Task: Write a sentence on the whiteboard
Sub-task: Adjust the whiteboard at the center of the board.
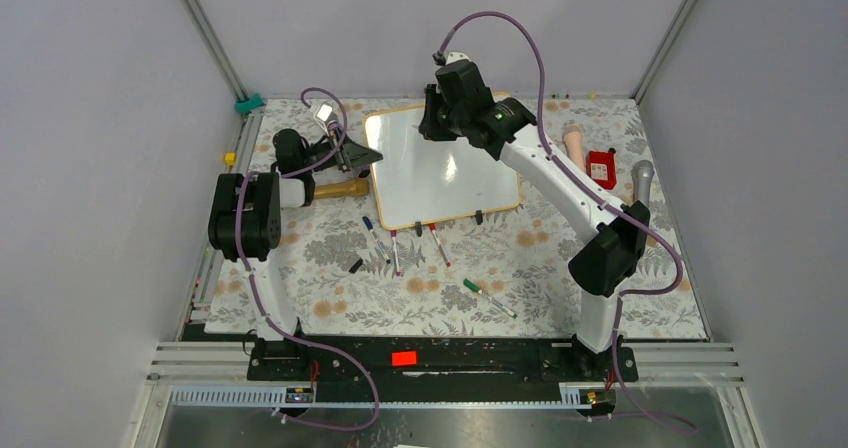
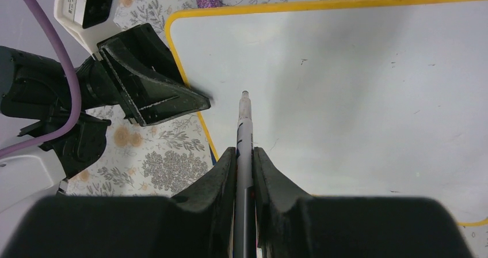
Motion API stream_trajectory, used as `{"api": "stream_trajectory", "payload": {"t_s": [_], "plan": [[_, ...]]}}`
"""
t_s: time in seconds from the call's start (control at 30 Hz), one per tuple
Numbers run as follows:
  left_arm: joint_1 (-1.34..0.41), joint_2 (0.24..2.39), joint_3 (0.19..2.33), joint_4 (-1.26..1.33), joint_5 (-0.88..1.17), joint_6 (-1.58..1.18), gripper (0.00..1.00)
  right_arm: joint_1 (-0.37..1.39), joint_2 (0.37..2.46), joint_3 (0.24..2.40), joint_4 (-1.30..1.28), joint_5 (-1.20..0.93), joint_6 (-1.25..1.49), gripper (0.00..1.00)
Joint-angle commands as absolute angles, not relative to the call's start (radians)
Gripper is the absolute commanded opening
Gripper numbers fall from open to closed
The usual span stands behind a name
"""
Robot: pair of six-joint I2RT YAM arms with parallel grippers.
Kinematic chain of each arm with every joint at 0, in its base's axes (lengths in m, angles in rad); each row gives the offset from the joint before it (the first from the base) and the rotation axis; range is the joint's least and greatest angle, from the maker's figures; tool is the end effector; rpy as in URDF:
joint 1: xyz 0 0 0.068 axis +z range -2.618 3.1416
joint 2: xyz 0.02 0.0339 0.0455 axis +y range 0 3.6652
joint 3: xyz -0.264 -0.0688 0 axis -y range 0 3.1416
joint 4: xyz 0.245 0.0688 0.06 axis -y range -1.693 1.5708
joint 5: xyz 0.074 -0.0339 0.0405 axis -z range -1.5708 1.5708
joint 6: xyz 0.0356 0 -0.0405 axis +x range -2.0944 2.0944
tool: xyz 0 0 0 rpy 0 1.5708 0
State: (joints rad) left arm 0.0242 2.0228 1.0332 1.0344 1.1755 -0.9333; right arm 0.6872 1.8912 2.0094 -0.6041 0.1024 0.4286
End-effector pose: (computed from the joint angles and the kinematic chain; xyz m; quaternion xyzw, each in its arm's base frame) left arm 0.4083 -0.0230 0.1831 0.0908 0.6951 -0.6084 0.3722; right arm 0.3394 0.2738 0.4014 -0.0841 0.8516 0.2358 0.4606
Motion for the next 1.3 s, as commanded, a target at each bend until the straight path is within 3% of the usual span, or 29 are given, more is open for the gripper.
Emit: {"api": "stream_trajectory", "payload": {"t_s": [0.0,0.3,0.63,1.0,1.1,1.2,1.27], "plan": [[0.024,1.951,1.047,1.005,1.184,-0.863,0.41,0.696,1.827,2.004,-0.562,0.100,0.395,0.00],[0.029,1.961,1.215,0.771,1.152,-0.759,0.48,0.696,1.831,2.038,-0.560,0.118,0.361,0.00],[0.035,2.000,1.328,0.775,1.131,-0.861,0.50,0.695,1.831,2.055,-0.562,0.117,0.352,0.00],[0.037,2.074,1.406,0.887,1.211,-0.990,0.17,0.698,1.900,2.136,-0.596,0.054,0.348,0.00],[0.038,2.093,1.413,0.965,1.229,-1.049,0.17,0.697,1.917,2.160,-0.613,0.044,0.342,0.00],[0.037,2.110,1.408,1.107,1.243,-1.157,0.27,0.699,1.932,2.177,-0.628,0.031,0.344,0.00],[0.038,2.121,1.410,1.176,1.253,-1.213,0.28,0.702,1.939,2.188,-0.636,0.028,0.345,0.00]]}}
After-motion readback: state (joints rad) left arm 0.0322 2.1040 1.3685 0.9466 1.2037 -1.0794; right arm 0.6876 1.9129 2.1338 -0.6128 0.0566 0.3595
